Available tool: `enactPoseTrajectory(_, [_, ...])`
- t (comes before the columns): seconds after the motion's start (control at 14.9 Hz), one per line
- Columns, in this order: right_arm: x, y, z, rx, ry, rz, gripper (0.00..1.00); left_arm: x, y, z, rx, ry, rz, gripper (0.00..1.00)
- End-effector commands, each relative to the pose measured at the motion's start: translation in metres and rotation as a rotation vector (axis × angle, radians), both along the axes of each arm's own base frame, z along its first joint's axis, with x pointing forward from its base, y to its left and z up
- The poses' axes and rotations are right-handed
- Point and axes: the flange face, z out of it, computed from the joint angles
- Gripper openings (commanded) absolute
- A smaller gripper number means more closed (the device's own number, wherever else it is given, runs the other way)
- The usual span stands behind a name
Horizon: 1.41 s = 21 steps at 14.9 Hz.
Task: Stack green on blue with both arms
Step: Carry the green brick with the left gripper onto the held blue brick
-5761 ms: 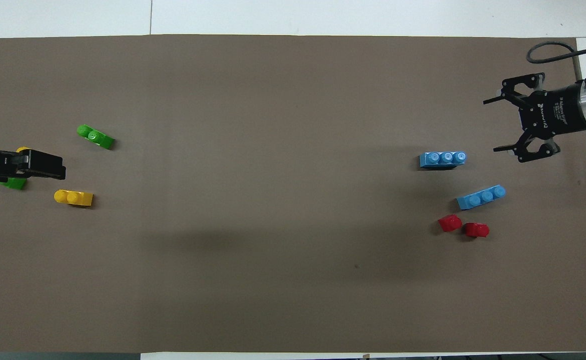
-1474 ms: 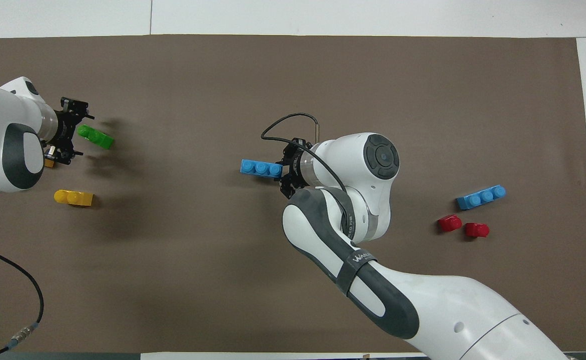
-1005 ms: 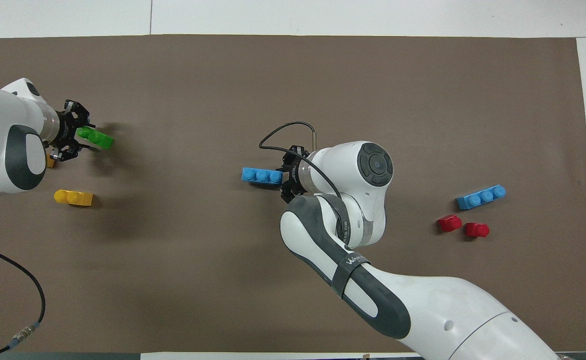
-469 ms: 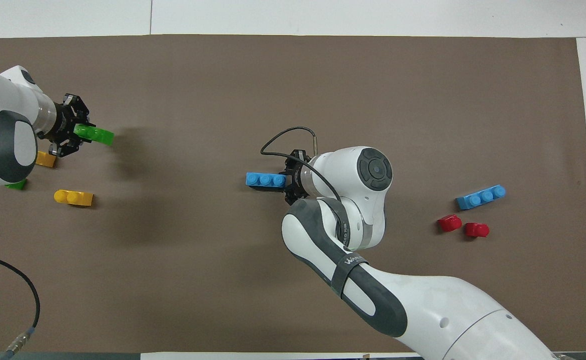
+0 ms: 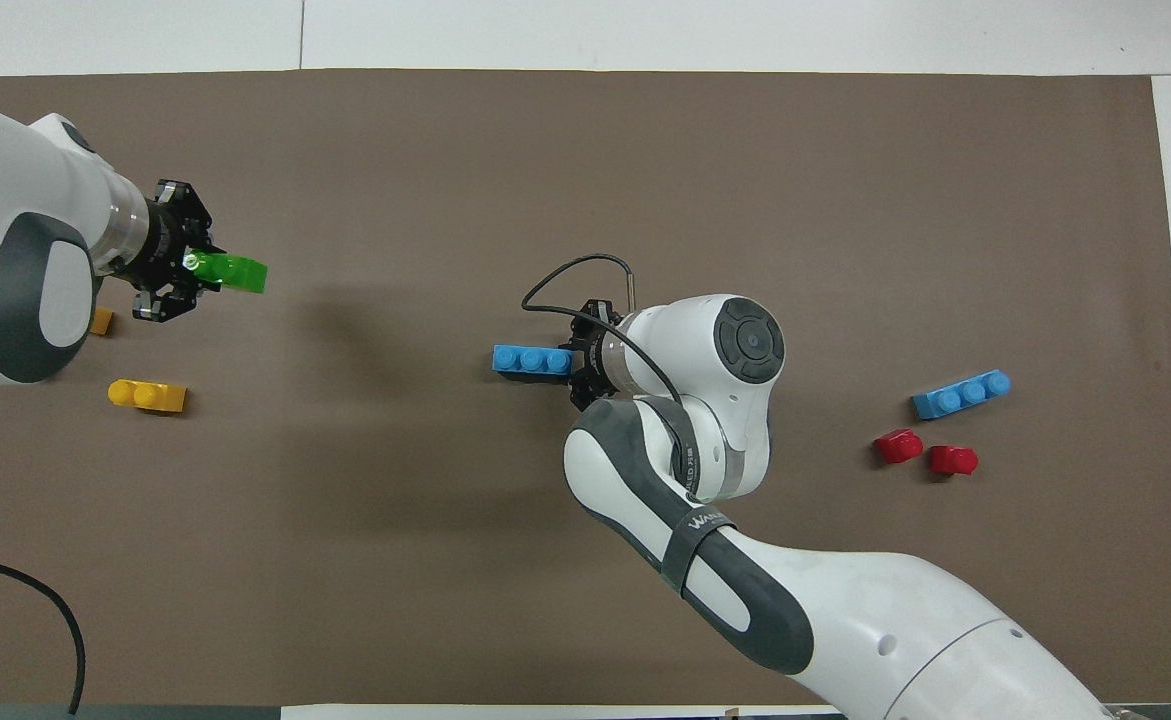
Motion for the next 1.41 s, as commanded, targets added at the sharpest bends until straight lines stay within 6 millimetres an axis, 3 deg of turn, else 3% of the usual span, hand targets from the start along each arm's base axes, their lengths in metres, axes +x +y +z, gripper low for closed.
enactPoseTrajectory(0.0, [-0.001, -0.003, -0.001, 0.012, -0.017, -0.002, 0.00, -0.027, -0.045, -0.003, 0.012, 0.003, 0.059, 0.00])
enactPoseTrajectory(0.27, [-0.001, -0.004, -0.001, 0.012, -0.017, -0.002, 0.00, -0.075, -0.124, -0.037, -0.003, -0.037, 0.080, 0.00])
enactPoseTrajectory(0.54, [0.001, -0.007, -0.001, 0.013, -0.017, -0.006, 0.00, -0.090, -0.154, -0.063, -0.001, -0.064, 0.128, 0.00])
enactPoseTrajectory(0.8, [0.001, -0.007, -0.001, 0.013, -0.017, -0.006, 0.00, -0.091, -0.176, -0.094, 0.036, -0.103, 0.157, 0.00])
enactPoseTrajectory(1.34, [0.001, -0.007, -0.001, 0.013, -0.019, -0.007, 0.00, -0.101, -0.192, -0.106, 0.047, -0.099, 0.140, 0.00])
